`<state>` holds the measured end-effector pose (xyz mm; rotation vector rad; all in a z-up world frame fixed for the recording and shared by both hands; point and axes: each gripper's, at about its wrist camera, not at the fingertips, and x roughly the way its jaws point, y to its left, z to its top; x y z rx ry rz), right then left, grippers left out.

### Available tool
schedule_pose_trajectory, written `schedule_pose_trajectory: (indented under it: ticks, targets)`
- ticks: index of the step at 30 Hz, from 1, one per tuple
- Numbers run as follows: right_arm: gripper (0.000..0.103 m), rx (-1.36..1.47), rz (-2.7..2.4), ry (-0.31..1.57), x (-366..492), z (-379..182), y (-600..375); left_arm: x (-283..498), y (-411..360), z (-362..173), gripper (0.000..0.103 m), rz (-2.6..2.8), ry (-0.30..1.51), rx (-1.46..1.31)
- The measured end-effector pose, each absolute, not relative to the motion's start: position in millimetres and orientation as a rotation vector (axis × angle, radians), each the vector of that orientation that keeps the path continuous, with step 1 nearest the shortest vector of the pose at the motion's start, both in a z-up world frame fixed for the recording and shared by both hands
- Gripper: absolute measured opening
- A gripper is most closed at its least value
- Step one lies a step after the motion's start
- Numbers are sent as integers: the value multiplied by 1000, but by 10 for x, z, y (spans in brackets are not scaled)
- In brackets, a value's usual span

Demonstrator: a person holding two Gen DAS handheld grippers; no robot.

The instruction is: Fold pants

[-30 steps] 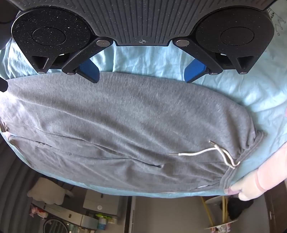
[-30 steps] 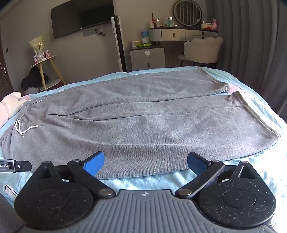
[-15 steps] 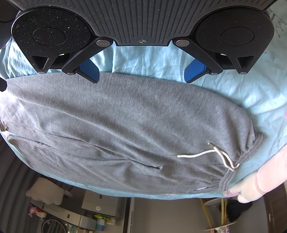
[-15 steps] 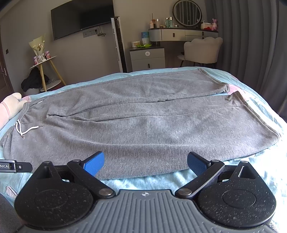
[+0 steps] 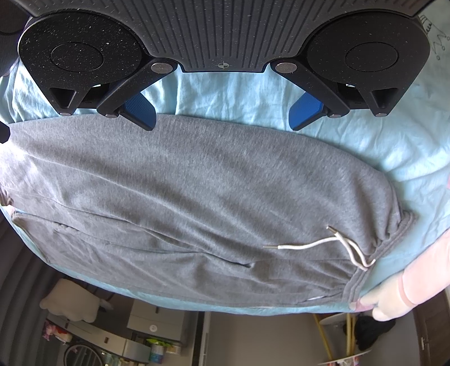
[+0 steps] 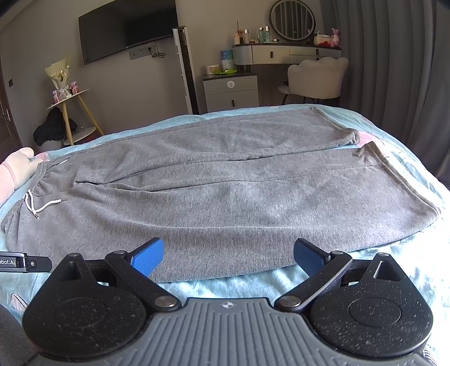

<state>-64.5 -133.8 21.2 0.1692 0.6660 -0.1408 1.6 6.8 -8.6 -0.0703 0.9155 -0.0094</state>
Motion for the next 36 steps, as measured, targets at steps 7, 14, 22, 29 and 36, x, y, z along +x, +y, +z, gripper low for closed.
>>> schedule_pose_trajectory:
  ticks: [7,14,22,29,36]
  targets:
    - [99,172,-144,666,-637,194,-1346,18,67,-99,103,-8,918,-70]
    - [99,184,-148,670,-634,176,-1363,19,65,-105,103,-6,920,-70]
    - [99,191,-146,670,-632,172,-1383,22,77,-102,103,-5,929,-74]
    - [99,197,-146,667,-637,169,-1395,24,75,-95,103,-2,934,-73]
    - [99,214,-147,665,-644,174,-1416,26,81,-80,103,1,936,-77]
